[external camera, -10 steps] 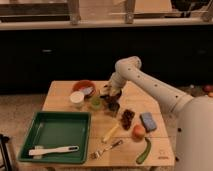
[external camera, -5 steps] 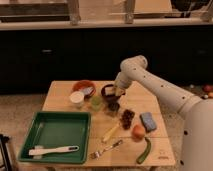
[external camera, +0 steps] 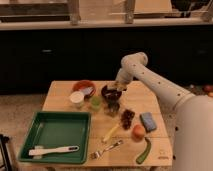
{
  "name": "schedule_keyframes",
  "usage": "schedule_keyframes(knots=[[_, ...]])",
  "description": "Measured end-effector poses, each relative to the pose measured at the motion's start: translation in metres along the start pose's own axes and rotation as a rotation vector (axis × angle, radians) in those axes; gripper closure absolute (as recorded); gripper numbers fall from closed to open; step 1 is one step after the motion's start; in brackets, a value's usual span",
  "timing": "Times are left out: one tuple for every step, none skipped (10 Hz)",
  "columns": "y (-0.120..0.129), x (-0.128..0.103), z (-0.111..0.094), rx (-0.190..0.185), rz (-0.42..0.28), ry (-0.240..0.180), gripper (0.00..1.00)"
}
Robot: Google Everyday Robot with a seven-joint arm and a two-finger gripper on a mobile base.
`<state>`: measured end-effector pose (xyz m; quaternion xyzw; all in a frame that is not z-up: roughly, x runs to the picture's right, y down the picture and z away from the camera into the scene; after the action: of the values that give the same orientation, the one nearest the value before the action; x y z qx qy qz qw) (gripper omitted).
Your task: Wipe purple bowl with eraser
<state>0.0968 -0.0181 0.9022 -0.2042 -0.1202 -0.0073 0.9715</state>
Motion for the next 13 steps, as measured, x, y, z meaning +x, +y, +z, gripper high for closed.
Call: schedule_keyframes(knots=[[-0.005, -0.003, 0.004, 0.002, -0.001, -0.005, 1.00], [-0.007, -0.009, 0.008, 0.000, -0.007, -0.013, 1.00], [-0.008, -0.013, 0.011, -0.002, -0.012, -0.020, 1.00], [-0.007, -0.019, 0.017, -0.012, -0.022, -0.028, 1.00], [-0.007, -0.027, 0.022, -0.022, -0.036, -0.038, 1.00], [-0.005, -0.033, 0.026, -0.033, -0.047, -0.051, 1.00], [-0.002, -0.037, 0.028, -0.043, -0.063, -0.061, 1.00], [0.003, -0.041, 0.028, -0.054, -0.079, -0.072, 1.00], [0.008, -0.045, 0.027, -0.062, -0.096, -0.080, 1.00], [0.015, -0.047, 0.024, -0.069, -0.107, -0.088, 1.00], [0.021, -0.047, 0.020, -0.077, -0.114, -0.092, 1.00], [0.027, -0.043, 0.017, -0.083, -0.115, -0.093, 1.00], [0.032, -0.041, 0.015, -0.089, -0.116, -0.093, 1.00]])
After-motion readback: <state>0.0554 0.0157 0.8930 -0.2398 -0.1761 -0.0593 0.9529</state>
